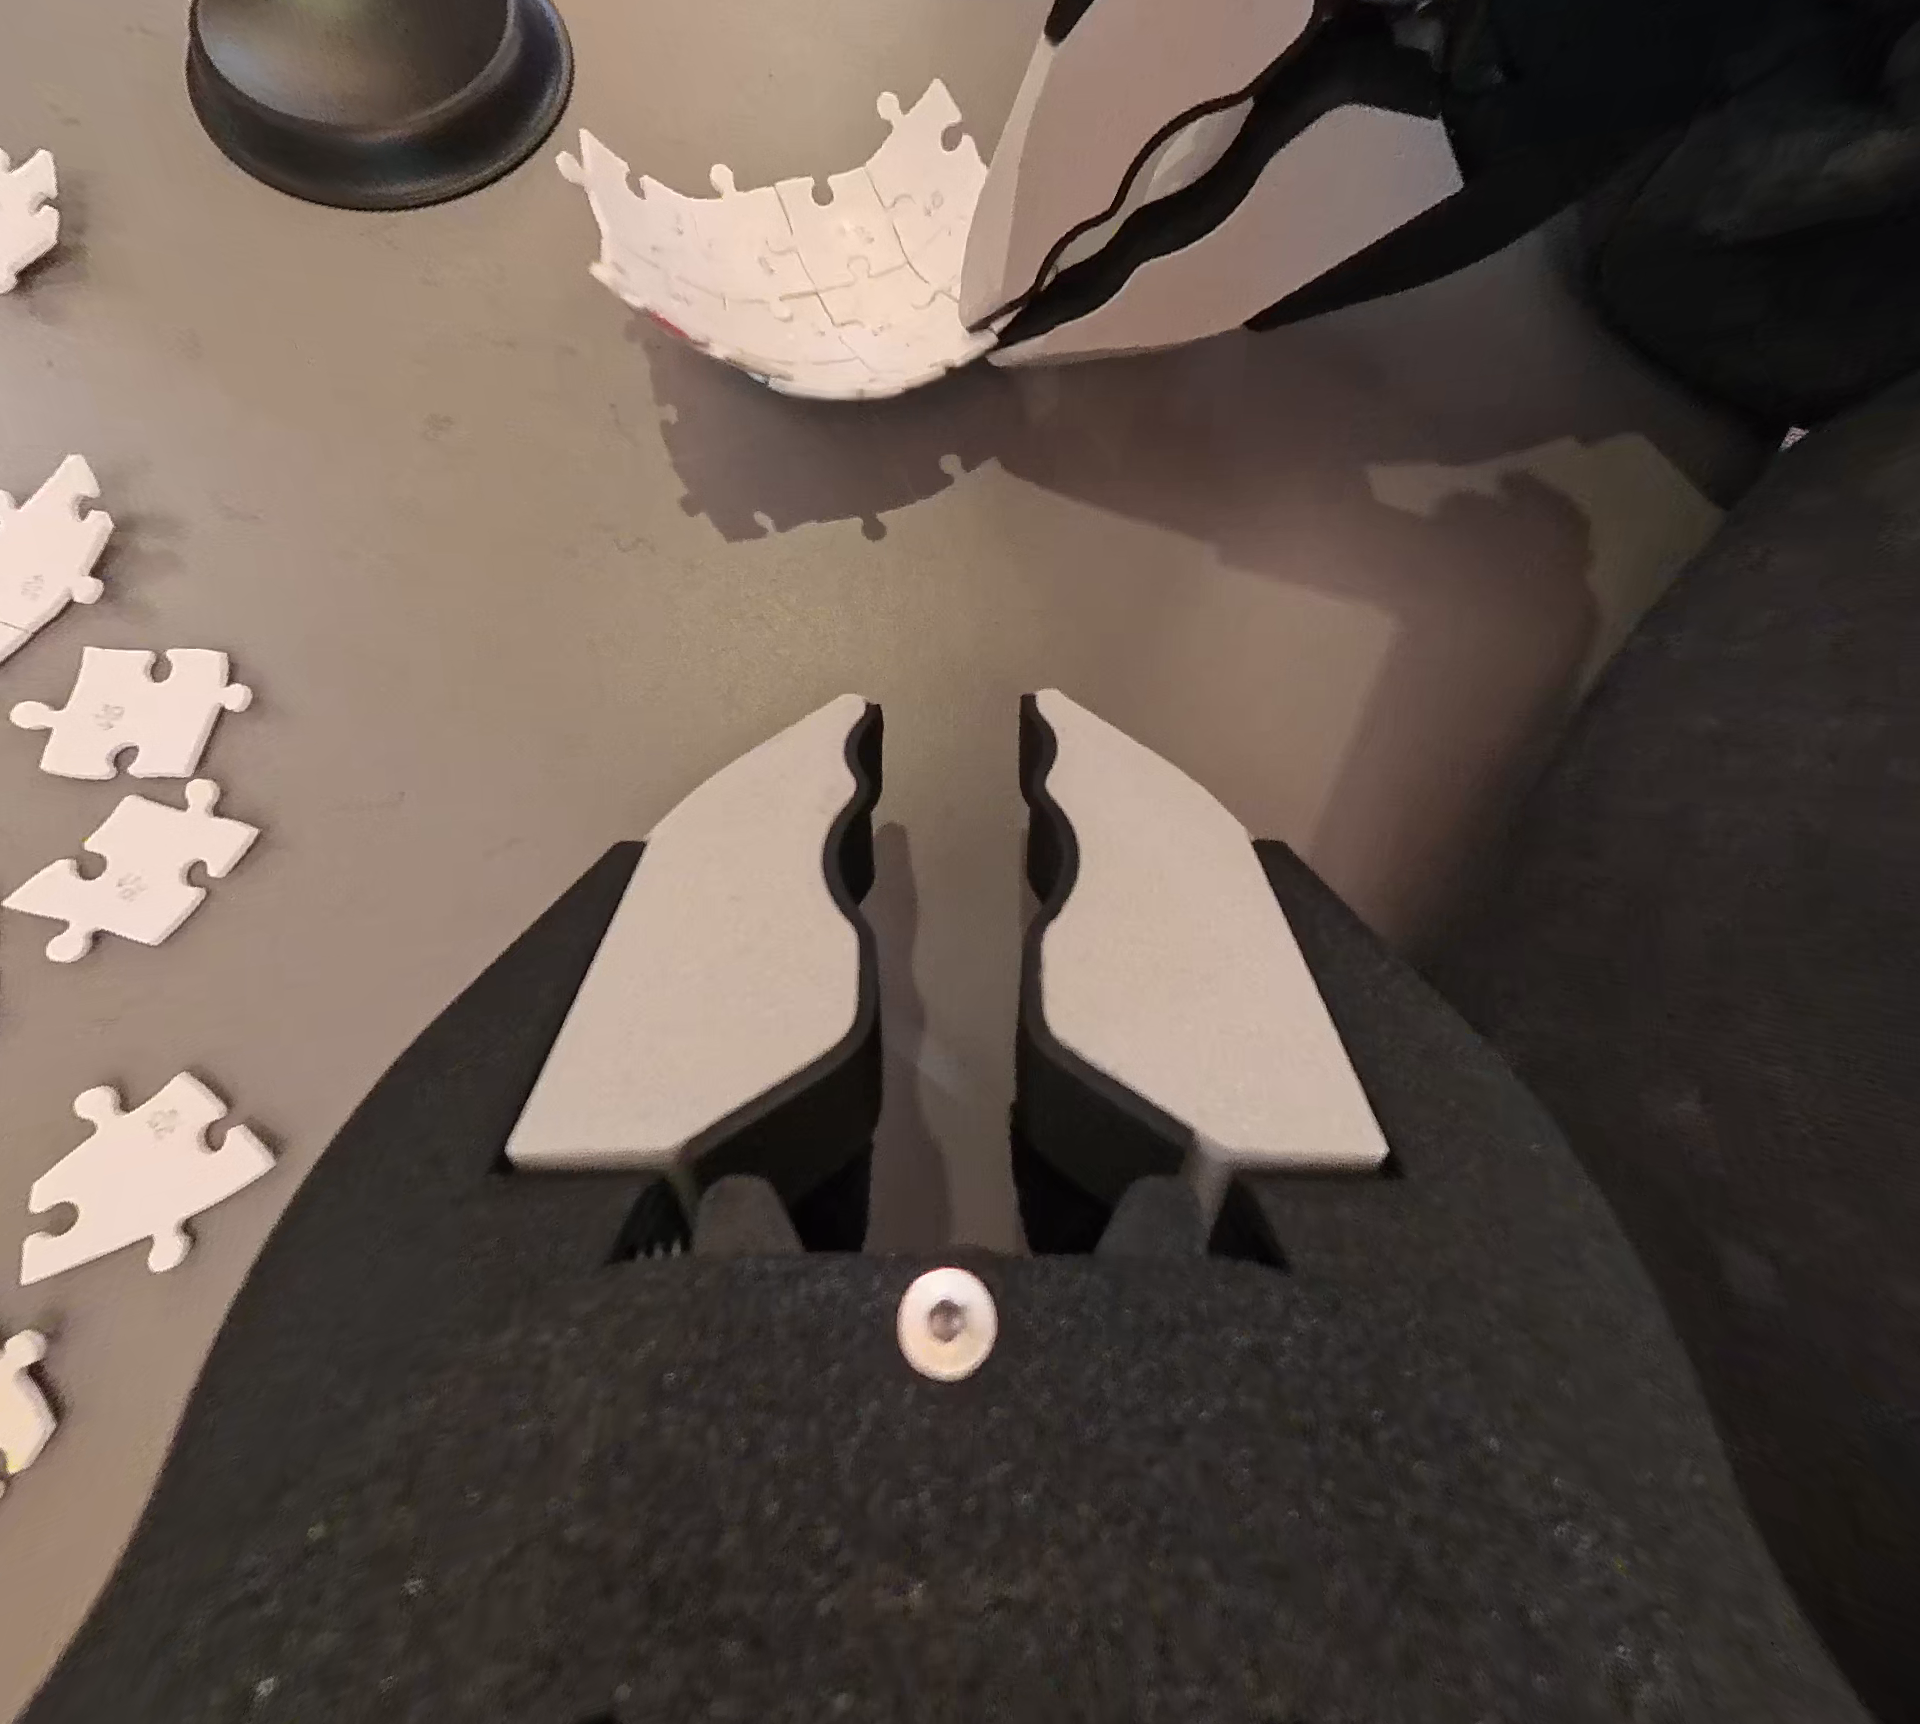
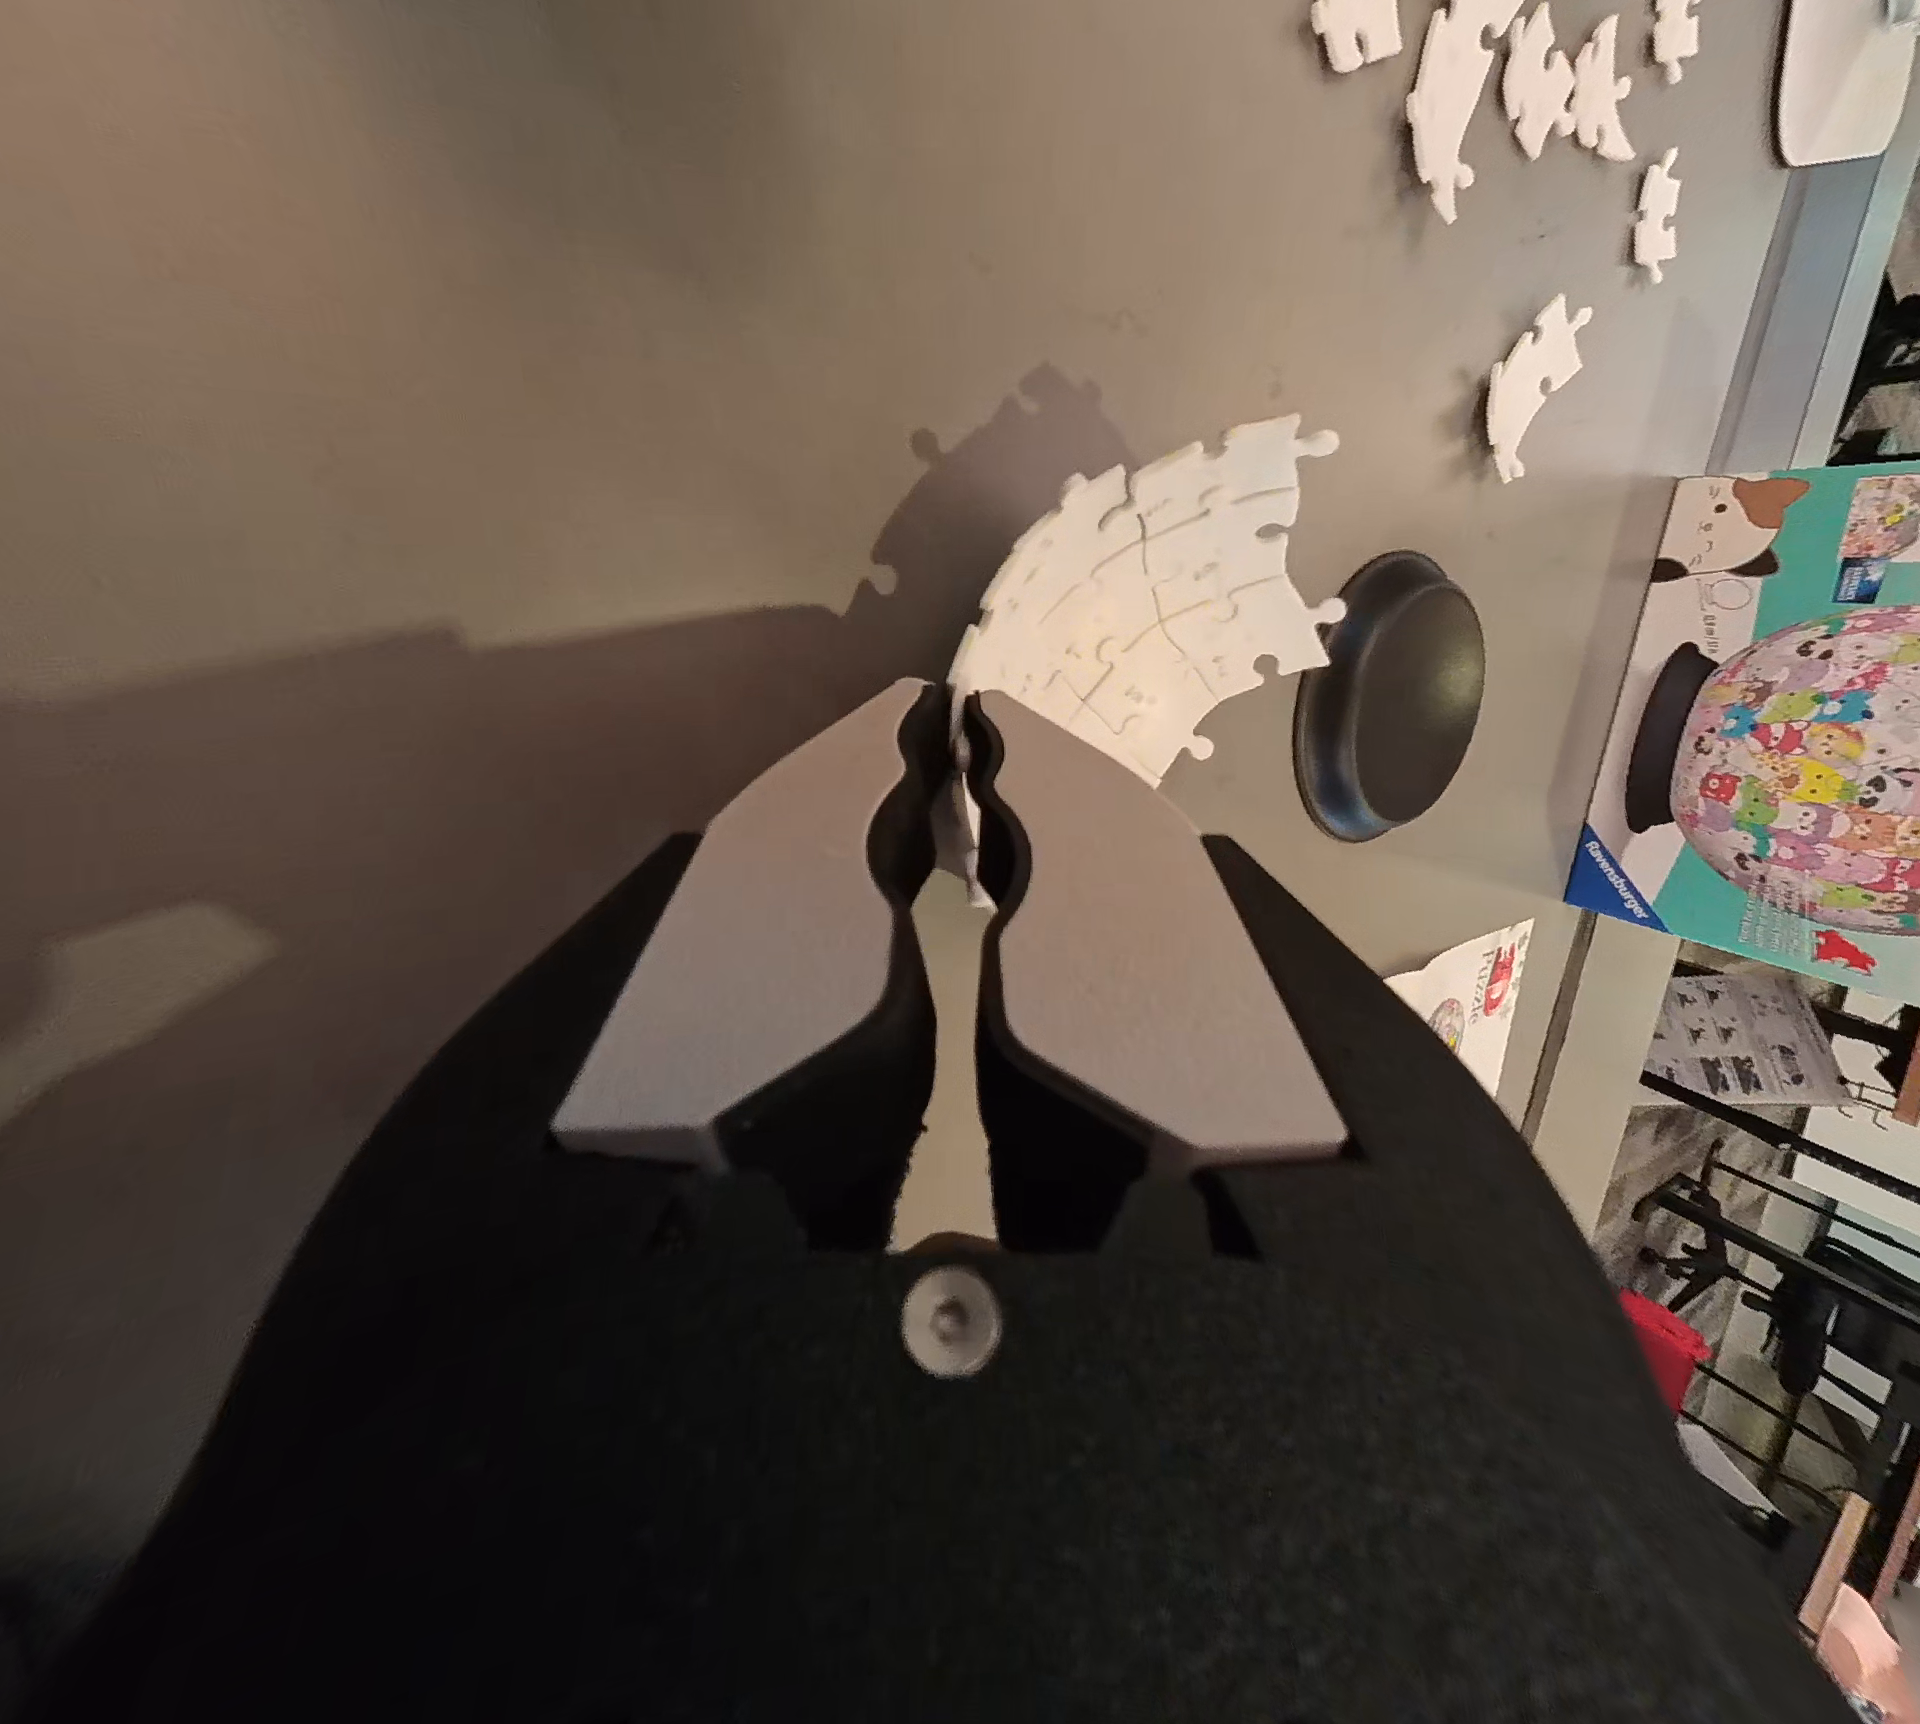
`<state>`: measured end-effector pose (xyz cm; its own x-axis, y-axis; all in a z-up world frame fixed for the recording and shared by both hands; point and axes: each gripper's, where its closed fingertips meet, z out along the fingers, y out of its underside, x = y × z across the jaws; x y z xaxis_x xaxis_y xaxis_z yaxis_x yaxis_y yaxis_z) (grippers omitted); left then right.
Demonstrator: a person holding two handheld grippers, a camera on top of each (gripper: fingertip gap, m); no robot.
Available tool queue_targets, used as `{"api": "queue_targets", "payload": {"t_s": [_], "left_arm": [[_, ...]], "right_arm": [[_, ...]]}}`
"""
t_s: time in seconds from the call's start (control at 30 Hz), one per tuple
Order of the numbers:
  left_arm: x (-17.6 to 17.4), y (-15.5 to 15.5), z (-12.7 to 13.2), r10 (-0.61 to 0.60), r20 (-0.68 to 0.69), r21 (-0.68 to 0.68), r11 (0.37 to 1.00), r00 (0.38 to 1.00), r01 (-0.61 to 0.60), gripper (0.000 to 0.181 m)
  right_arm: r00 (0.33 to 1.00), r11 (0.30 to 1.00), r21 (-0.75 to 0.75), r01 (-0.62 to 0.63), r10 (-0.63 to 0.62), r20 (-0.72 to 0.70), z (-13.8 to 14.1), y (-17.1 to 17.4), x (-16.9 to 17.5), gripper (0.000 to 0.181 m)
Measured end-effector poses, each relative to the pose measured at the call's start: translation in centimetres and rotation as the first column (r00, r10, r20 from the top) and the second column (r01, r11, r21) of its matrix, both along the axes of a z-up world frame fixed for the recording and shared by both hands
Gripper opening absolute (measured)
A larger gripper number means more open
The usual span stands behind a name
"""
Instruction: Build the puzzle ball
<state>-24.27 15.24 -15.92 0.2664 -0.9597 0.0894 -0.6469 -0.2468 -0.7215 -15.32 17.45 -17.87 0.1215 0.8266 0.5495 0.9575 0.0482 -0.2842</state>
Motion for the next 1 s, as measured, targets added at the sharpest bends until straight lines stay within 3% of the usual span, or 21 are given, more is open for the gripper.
{"api": "queue_targets", "payload": {"t_s": [0.3,0.6,0.73,0.8,0.87,0.9,1.0], "left_arm": [[0.2,-0.1,-0.3,-0.003,-0.007,-0.005,1.0,1.0,0.003,0.025],[0.3,-0.3,-0.4,-0.009,-0.006,-0.016,1.0,1.0,0.009,0.025],[0.2,-0.3,-0.4,-0.008,-0.008,-0.014,1.0,1.0,0.008,0.025],[0.2,-0.3,-0.3,-0.009,-0.002,-0.016,1.0,1.0,0.009,0.025],[0.2,-0.3,-0.2,-0.01,0.002,-0.02,1.0,1.0,0.01,0.025],[0.2,-0.4,-0.2,-0.011,0.004,-0.023,1.0,1.0,0.011,0.025],[0.4,-0.6,-0.1,-0.019,0.015,-0.036,0.999,1.0,0.019,0.025]], "right_arm": [[0.999,0.998,0.052,-0.022,0.024,-0.037,0.1,-0.3,0.1,0.011],[0.99,0.997,0.054,0.052,-0.044,-0.131,1.1,-1.2,1.1,0.017],[0.949,0.989,0.015,0.144,-0.134,-0.285,2.6,-1.6,1.9,0.018],[0.881,0.966,-0.081,0.244,-0.256,-0.399,3.1,-1.6,2.7,0.018],[0.762,0.9,-0.23,0.37,-0.435,-0.48,2.8,-1.5,3.8,0.025],[0.673,0.843,-0.307,0.442,-0.538,-0.508,2.5,-1.4,4.5,0.026],[0.378,0.707,-0.581,0.404,-0.707,-0.598,2.2,-2.5,3.5,0.033]]}}
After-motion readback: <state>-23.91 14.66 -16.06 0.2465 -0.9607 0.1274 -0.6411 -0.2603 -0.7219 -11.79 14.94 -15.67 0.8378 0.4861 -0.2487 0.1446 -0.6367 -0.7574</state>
